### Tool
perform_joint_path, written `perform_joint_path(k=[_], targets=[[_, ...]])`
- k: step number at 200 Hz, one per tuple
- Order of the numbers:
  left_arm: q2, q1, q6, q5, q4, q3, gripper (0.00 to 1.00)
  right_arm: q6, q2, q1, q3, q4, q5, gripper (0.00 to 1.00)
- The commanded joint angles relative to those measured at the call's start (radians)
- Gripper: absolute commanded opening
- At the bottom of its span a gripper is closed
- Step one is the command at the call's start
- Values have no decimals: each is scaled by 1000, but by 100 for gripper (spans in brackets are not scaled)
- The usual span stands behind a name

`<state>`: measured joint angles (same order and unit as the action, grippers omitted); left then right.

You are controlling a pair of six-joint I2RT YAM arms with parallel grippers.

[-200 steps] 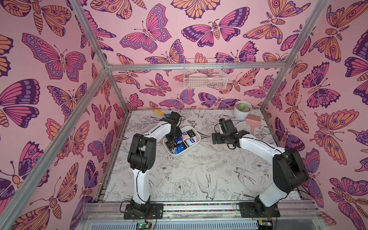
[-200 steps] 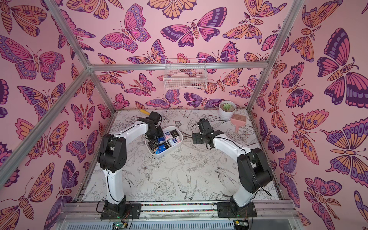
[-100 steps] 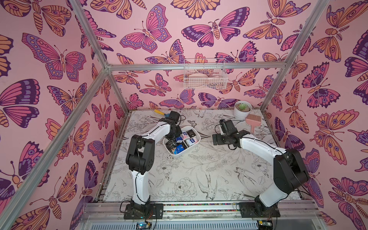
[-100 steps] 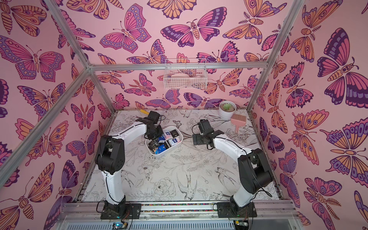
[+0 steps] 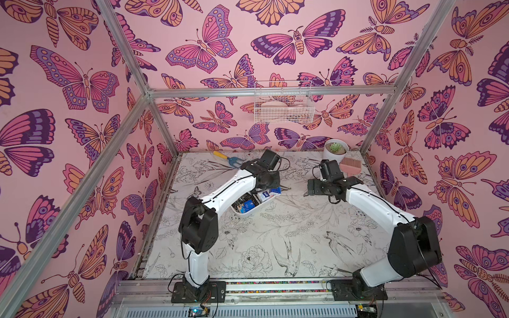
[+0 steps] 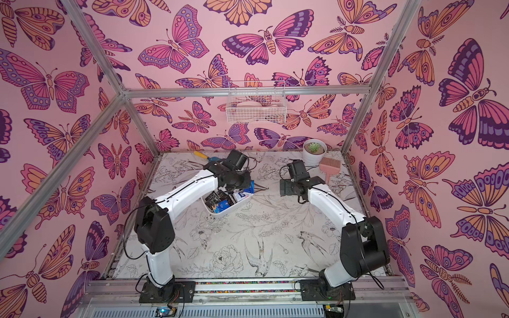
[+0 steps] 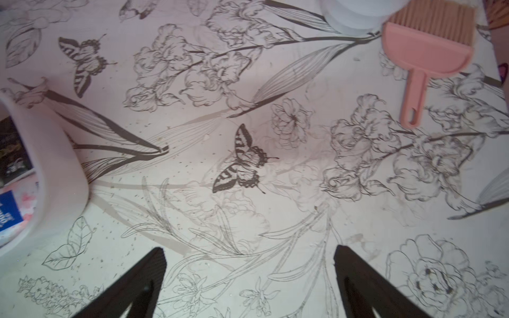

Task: Take the pocket tissues out of the storage box
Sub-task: Place the pocket tissues at the center of the board.

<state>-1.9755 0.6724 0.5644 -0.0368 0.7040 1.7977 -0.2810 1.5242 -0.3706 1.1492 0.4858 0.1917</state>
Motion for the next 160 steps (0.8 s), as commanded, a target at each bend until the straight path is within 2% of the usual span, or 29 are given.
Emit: perform_joint_path(k=[1, 33, 61, 120, 160], targets=[[-133, 22, -25, -123, -20, 97, 26, -24, -38, 50, -32, 41, 17, 99], [-342, 23, -35, -203, -31, 314, 27, -30, -46, 110, -67, 33, 0, 99], [-466, 14, -48, -229, -29, 423, 29, -30, -30, 117, -77, 24, -23, 100], [-523, 1, -21, -189, -30, 399, 30, -31, 3, 117, -72, 10, -73, 99], [-495, -2, -13, -161, -27, 359, 39, -32, 14, 116, -68, 12, -99, 99]])
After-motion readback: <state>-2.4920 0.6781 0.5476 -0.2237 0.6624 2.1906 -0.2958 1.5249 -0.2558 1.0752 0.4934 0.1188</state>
